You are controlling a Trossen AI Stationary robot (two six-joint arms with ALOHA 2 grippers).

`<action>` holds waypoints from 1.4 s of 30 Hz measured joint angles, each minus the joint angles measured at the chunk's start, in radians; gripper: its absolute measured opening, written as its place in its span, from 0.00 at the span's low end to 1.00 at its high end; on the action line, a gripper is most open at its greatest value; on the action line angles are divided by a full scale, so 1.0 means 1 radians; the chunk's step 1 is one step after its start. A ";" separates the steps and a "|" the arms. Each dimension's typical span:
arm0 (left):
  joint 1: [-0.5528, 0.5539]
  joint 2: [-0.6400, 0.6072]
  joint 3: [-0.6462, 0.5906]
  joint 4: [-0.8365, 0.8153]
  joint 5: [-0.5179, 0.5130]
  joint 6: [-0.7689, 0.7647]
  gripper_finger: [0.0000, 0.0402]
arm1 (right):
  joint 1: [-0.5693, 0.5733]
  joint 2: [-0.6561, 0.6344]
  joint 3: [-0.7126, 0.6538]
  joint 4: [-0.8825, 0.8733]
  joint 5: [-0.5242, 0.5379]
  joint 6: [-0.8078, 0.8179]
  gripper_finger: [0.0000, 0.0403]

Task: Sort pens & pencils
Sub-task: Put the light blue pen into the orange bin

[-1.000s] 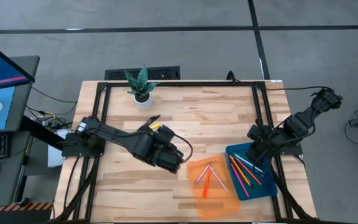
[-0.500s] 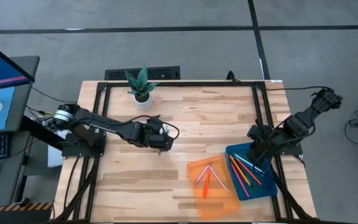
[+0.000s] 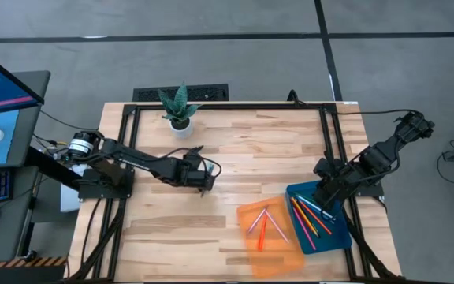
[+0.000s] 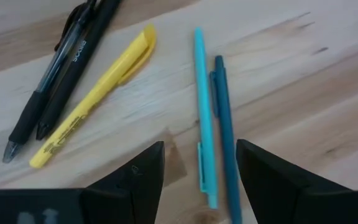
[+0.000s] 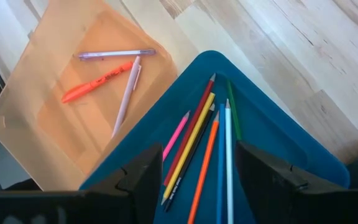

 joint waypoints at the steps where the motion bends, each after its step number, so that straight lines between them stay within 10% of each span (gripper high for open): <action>1: 0.000 0.000 -0.007 0.004 -0.001 0.000 0.47 | 0.000 0.000 0.000 0.000 0.000 0.000 0.55; 42: 0.022 0.216 0.020 0.039 0.094 0.040 0.40 | 0.000 0.000 0.001 -0.003 -0.026 0.034 0.55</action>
